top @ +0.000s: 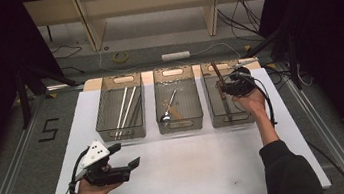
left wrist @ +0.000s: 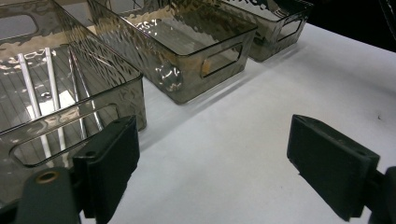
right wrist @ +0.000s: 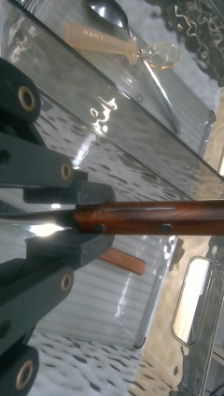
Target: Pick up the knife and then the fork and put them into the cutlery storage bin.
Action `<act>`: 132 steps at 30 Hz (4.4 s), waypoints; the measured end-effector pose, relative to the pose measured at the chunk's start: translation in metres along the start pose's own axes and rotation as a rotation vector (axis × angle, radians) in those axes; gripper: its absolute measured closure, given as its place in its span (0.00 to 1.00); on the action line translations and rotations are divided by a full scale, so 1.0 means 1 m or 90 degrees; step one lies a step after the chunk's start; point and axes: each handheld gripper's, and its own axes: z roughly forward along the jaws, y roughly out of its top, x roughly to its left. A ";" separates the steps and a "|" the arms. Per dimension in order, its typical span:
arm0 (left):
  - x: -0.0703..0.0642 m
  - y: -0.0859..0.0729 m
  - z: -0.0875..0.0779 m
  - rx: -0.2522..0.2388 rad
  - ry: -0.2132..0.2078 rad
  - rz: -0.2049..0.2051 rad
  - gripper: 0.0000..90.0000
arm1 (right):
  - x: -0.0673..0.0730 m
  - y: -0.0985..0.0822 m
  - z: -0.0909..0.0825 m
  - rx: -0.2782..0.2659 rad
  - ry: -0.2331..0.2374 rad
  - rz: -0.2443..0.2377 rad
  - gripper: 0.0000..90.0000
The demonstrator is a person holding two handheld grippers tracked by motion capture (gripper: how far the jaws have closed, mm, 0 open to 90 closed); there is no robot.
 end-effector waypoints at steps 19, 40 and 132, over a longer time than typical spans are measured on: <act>0.000 0.000 0.001 0.007 0.001 -0.001 0.18 | 0.002 -0.006 0.010 0.035 -0.005 -0.004 0.85; 0.001 0.000 0.000 0.004 0.007 -0.013 0.18 | 0.004 -0.004 -0.001 0.022 0.041 0.002 0.68; 0.004 0.000 -0.004 -0.025 -0.038 -0.066 0.17 | 0.108 -0.144 -0.106 -0.230 0.232 -0.061 0.24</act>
